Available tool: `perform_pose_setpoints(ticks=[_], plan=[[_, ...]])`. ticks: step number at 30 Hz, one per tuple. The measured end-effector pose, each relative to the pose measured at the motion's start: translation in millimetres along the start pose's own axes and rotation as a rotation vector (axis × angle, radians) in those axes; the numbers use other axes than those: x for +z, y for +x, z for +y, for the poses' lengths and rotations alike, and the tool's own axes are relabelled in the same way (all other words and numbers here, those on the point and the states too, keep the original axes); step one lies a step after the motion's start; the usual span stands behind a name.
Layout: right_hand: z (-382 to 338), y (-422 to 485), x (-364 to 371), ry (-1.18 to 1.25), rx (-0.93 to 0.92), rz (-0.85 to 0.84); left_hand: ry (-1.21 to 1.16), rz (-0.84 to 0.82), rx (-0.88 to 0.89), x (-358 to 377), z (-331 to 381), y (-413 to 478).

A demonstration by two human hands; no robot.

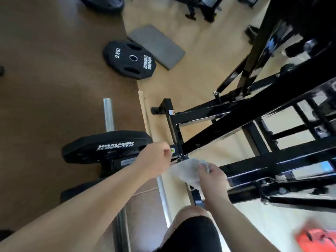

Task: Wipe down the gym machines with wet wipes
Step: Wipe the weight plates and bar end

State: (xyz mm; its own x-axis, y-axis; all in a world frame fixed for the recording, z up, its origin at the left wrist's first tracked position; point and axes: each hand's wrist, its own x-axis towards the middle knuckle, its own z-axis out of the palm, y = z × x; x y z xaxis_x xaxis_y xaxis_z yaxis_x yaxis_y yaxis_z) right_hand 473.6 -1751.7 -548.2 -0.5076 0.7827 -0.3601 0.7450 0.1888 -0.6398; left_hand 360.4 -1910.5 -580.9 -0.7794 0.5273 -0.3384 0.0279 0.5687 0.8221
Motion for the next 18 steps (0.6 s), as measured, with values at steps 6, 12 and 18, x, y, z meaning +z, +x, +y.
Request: perform_pose_setpoints(ticks=[6,12,18], plan=[[30.0,40.4,7.2,-0.124,-0.472,0.191,0.033,0.15,0.159,21.5,-39.7,32.7],[31.1,59.1,97.5,-0.601,-1.309,0.19,0.069,0.34,0.166,5.6,-72.2,34.6],[52.7,87.1,121.4,-0.662,-1.324,-0.07,0.121,0.278,0.031,-29.5,-88.8,-3.4]])
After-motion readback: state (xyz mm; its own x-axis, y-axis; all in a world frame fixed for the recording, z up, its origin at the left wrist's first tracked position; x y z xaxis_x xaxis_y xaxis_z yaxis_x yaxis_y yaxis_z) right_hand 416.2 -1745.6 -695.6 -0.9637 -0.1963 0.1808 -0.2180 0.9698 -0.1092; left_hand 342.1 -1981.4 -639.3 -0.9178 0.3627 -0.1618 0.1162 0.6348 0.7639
